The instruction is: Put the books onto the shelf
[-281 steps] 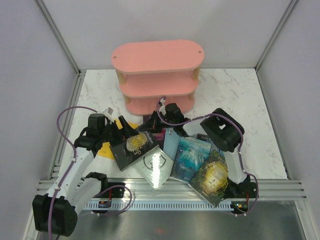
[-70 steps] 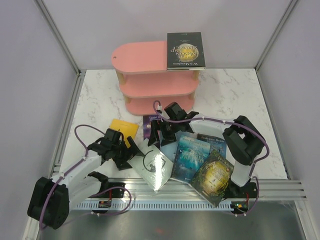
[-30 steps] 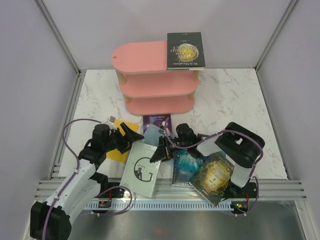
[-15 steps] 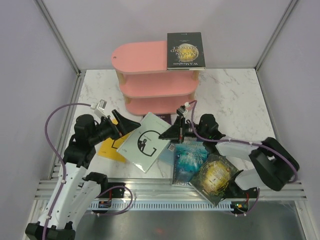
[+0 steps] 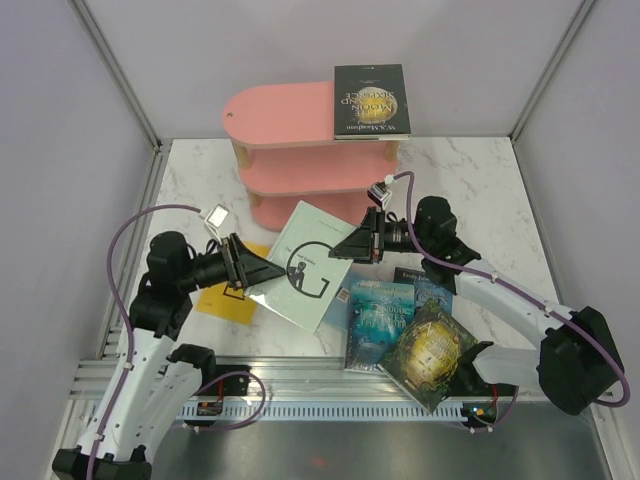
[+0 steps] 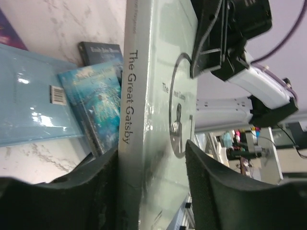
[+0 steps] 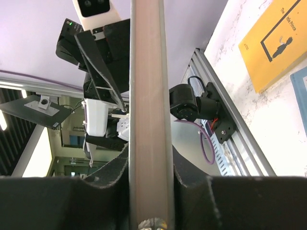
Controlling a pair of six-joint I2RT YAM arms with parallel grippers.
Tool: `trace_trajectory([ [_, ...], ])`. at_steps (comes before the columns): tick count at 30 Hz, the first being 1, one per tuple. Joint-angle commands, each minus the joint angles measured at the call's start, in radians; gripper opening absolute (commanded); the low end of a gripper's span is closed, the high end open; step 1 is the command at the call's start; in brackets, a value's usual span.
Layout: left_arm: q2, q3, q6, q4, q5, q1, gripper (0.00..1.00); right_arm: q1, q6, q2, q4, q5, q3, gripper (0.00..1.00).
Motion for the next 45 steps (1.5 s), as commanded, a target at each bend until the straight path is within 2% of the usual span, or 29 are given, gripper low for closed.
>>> trace_trajectory([
  [1,-0.045,0.006,-0.092,0.158,0.191,0.003,0.54,-0.039,-0.033,-0.047,0.029,-0.016,0.06,0.0],
  [3,-0.054,0.001,-0.117,0.164,0.228,0.003,0.52,-0.048,-0.034,-0.046,0.025,-0.016,0.064,0.0],
  [6,-0.076,-0.002,-0.14,0.168,0.268,0.003,0.55,-0.056,-0.025,-0.037,0.031,-0.01,0.075,0.0],
  [14,-0.096,-0.009,-0.195,0.196,0.326,0.0,0.56,-0.056,0.064,-0.008,0.162,0.025,0.074,0.0],
  [22,-0.073,-0.009,-0.227,0.236,0.328,-0.011,0.71,-0.054,0.098,0.011,0.225,0.059,0.069,0.0],
  [29,-0.056,-0.029,-0.229,0.242,0.308,-0.029,0.72,-0.054,0.16,0.035,0.318,0.073,0.058,0.0],
  [37,-0.039,-0.06,-0.198,0.224,0.262,-0.042,0.65,-0.054,0.288,0.088,0.511,0.078,0.054,0.0],
  [40,-0.031,-0.052,-0.136,0.136,0.202,-0.043,0.62,-0.054,0.298,0.088,0.522,0.073,0.055,0.0],
  [43,-0.016,-0.063,-0.125,0.13,0.167,-0.042,0.54,-0.056,0.308,0.089,0.533,0.071,0.049,0.0],
  [45,-0.012,-0.06,-0.122,0.132,0.158,-0.042,0.52,-0.054,0.308,0.092,0.533,0.068,0.044,0.0],
])
